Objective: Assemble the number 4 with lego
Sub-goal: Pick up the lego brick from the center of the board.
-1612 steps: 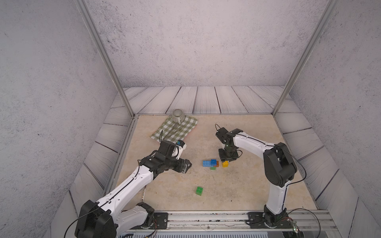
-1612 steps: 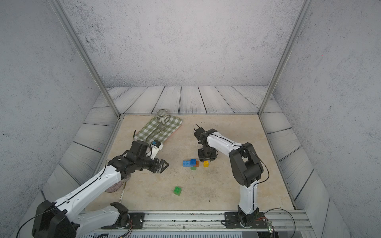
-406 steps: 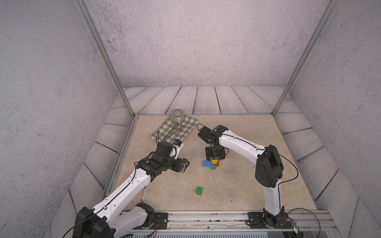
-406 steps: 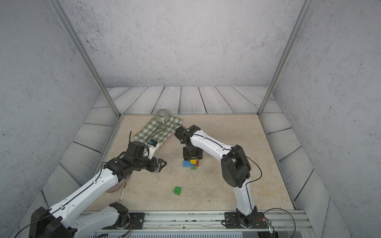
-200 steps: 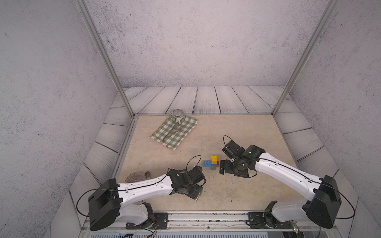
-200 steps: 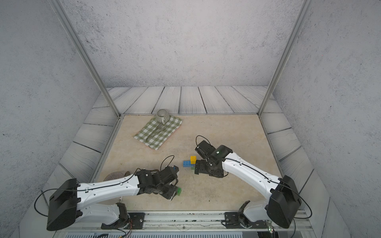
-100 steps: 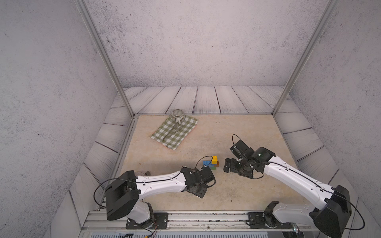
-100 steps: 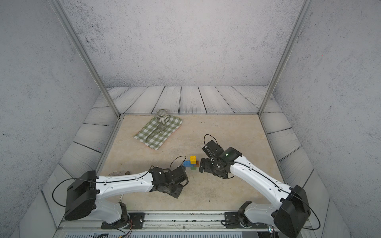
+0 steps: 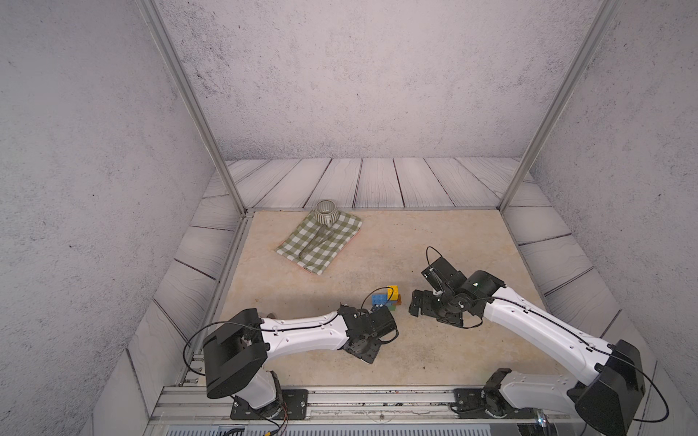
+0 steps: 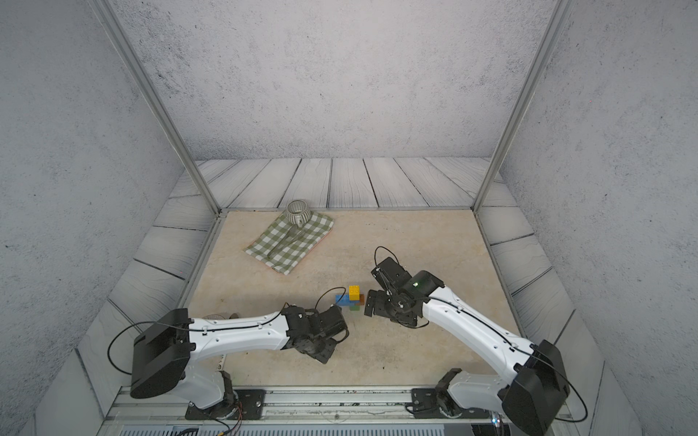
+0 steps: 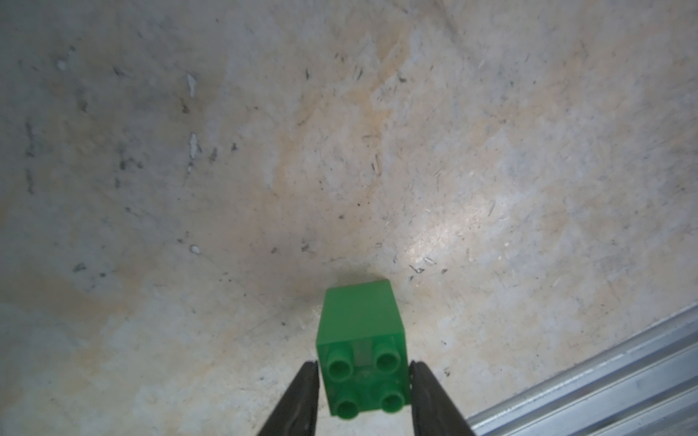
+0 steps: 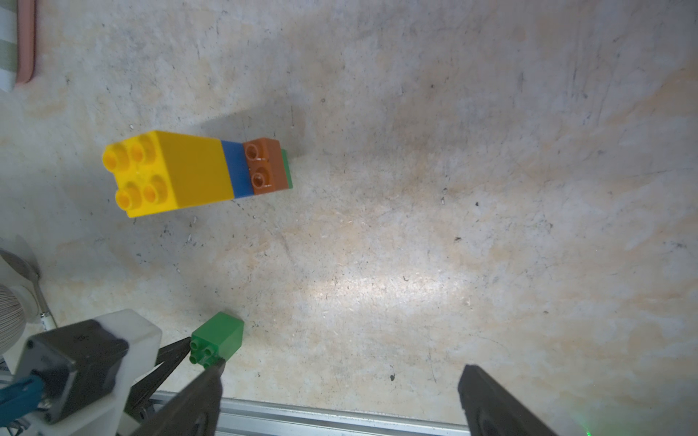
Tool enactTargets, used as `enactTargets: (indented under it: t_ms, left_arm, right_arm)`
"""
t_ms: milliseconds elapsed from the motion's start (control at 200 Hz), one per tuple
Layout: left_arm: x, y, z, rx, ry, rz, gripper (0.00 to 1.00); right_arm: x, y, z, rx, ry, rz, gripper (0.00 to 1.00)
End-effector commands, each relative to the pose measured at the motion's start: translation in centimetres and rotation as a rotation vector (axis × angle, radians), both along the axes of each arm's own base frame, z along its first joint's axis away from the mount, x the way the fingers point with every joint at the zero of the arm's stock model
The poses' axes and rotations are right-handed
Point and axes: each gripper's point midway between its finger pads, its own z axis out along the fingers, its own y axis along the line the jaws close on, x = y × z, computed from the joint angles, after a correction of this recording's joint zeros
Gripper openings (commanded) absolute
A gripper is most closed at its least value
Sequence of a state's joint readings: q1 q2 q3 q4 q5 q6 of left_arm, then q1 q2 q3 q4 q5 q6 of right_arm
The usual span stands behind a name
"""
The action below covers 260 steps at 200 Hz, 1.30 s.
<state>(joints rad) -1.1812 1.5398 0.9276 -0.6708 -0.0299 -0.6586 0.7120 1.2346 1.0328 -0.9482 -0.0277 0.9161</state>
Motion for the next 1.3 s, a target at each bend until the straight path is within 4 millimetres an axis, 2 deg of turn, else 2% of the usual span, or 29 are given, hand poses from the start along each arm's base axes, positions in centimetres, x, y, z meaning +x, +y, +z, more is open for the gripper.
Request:
enactTargets:
  t_ms: [0,195,335,480,621,811,941,1056,1296]
  left_arm:
    - [-0.2,-0.1,-0.1,0.015,0.005,-0.012,0.42]
    - [-0.3,-0.3,-0.6,0.025,0.019,-0.021,0.41]
    - [-0.2,-0.2,-0.5,0.036,0.016,-0.02,0.34]
    - [0.4,0.6,1.0,0.043,-0.031,0.008,0.31]
    - [1.4,2.1,3.2,0.063,-0.086,0.061,0.2]
    - [4.4,4.6,6.5,-0.032,-0.088,0.233,0.01]
    - [7.6,5.4,9.5,-0.085,-0.164,0.292,0.0]
    - [10.3,4.7,11.1,-0.098,-0.165,0.322,0.0]
    - [13.7,1.3,11.8,-0.151,-0.109,0.349,0.0]
  right_arm:
    - [0.1,0.0,0.2,0.003,0.003,-0.005,0.99]
    - [0.0,0.0,0.2,0.005,0.007,-0.005,0.99]
    - [0.1,0.0,0.3,0.006,0.004,-0.006,0.99]
    - [0.2,0.2,0.2,0.01,0.002,0.0,0.99]
    - [0.6,0.9,-0.1,0.036,0.005,0.01,0.99]
    - [2.1,2.4,0.3,0.088,-0.028,0.031,0.99]
    - [3.6,3.5,0.7,0.093,-0.037,0.073,0.99]
    - [5.0,4.3,0.6,0.092,-0.032,0.112,1.0]
    - [7.3,5.6,0.8,0.116,-0.026,0.159,0.86]
